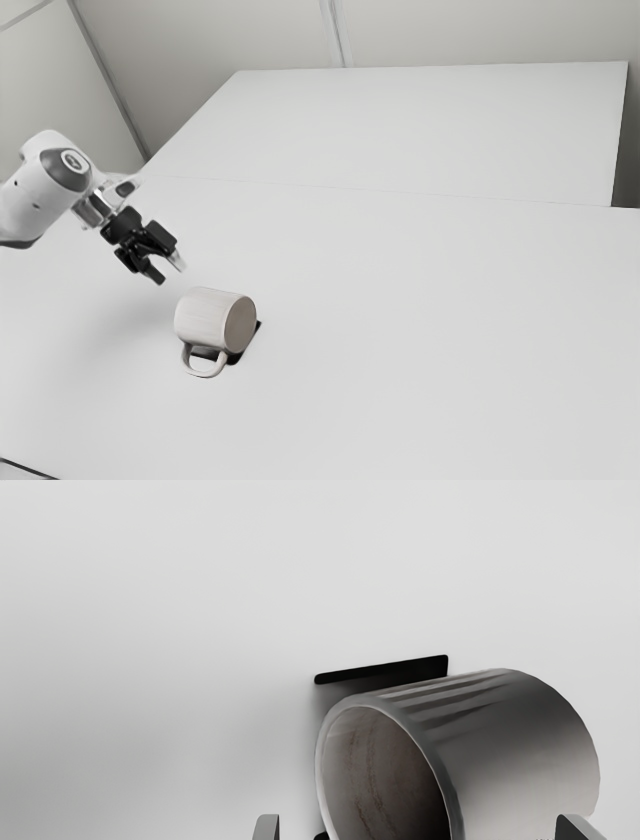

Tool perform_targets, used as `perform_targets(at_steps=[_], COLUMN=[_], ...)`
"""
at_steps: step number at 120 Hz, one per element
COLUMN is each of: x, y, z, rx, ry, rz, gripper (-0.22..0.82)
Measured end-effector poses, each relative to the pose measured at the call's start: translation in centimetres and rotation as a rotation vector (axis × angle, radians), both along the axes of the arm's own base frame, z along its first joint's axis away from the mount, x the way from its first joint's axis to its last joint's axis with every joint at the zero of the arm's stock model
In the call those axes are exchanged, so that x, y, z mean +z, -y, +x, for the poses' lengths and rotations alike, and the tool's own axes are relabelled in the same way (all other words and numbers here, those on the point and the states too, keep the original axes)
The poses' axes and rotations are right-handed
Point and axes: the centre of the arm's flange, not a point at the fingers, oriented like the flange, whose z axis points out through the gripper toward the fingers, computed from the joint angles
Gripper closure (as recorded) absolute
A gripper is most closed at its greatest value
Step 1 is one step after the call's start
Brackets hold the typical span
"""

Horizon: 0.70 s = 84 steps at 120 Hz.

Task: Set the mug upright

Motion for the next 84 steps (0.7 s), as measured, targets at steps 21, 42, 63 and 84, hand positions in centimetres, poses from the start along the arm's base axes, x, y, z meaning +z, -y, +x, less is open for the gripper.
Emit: perform_targets(at_steps=[21, 42, 63, 84], x=[-1.6, -3.0, -4.4, -5.2], y=[-0.2, 0.3, 0.4, 1.4], z=[-1.1, -1.7, -2.5, -3.4], rx=[-0.044, -0.097, -0.119, -0.130], ry=[0.022, 0.027, 0.020, 0.009], rz=[-0.068, -0.125, -0.203, -0.294], gripper=[0.00, 0.00, 0.00, 0.00])
